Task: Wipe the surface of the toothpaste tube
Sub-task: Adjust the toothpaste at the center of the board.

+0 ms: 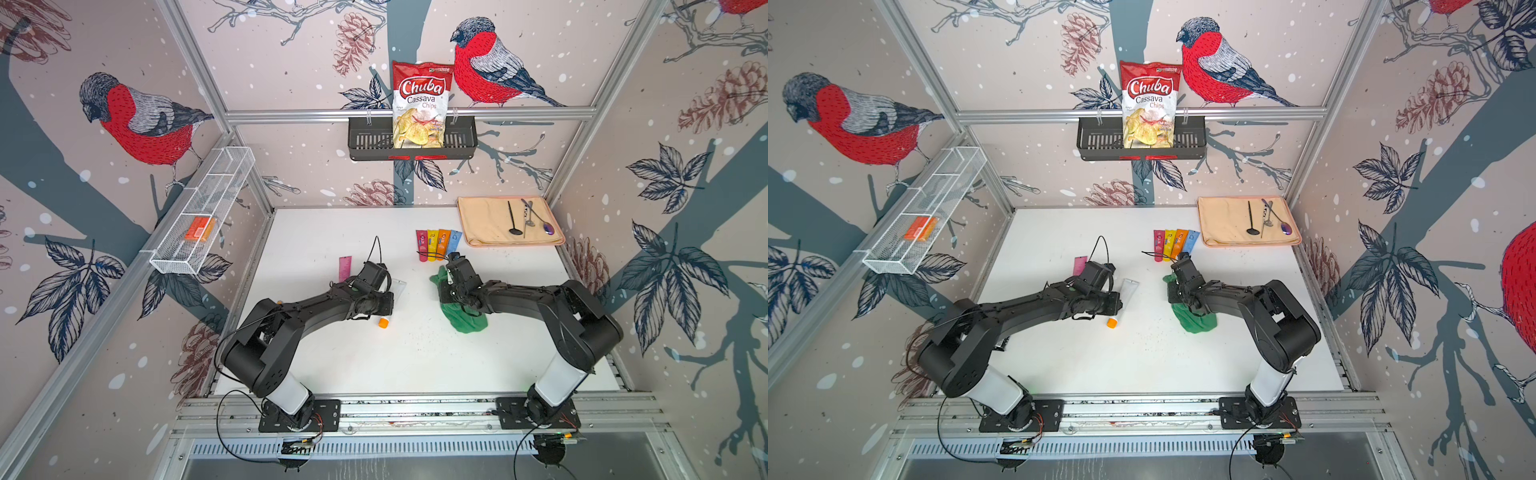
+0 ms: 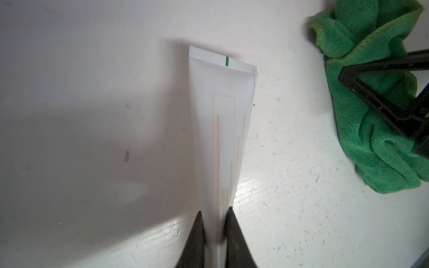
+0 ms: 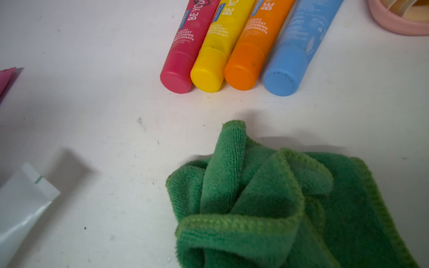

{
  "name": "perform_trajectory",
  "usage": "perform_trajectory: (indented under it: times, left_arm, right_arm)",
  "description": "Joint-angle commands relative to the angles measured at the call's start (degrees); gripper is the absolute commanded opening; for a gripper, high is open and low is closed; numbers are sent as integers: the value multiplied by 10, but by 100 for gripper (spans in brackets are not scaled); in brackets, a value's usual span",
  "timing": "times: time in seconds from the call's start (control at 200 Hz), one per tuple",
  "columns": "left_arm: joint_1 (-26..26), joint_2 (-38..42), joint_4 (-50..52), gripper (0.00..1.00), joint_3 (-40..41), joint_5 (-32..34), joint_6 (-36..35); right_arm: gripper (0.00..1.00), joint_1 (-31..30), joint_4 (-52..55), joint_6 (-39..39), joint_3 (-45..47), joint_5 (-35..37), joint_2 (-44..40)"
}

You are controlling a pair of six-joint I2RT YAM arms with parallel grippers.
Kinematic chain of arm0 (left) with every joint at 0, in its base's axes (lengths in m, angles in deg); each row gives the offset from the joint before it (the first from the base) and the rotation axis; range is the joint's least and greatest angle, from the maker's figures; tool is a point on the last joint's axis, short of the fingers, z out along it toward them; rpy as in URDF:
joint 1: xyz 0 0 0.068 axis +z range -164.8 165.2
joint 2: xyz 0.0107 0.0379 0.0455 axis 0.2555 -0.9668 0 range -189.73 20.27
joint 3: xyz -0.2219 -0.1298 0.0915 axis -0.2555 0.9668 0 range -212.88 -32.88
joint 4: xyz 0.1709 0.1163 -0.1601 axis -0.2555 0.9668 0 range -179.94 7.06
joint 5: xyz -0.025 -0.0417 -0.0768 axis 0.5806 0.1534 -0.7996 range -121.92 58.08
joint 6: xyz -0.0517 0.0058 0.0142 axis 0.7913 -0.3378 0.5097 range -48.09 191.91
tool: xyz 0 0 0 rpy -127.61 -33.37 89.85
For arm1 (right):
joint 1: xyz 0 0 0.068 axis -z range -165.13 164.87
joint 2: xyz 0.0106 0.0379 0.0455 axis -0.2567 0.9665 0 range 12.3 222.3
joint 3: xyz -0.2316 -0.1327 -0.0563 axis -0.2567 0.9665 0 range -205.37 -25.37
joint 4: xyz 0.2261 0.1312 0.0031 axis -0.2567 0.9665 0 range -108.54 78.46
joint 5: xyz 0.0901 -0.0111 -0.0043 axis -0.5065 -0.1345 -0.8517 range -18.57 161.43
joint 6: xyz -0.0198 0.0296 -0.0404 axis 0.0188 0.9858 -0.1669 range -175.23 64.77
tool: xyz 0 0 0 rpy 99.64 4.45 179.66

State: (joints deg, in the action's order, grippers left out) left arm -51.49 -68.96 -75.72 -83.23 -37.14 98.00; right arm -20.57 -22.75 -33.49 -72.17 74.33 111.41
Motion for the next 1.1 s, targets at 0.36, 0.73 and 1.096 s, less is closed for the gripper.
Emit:
perform_trajectory:
  times: [0.36,0.73,1.096]
  left_arm:
    - [-132,-215,391,18,-192,643,190]
    - [-184,-308,398,22,-246,648,224]
    - [-109,-98,235,44,-107,515,123]
  right_arm:
    - [14,-2,62,-1,9,-25,5]
    - [14,-2,62,-2,8,-25,6]
    - [14,-4,62,-3,9,-25,6]
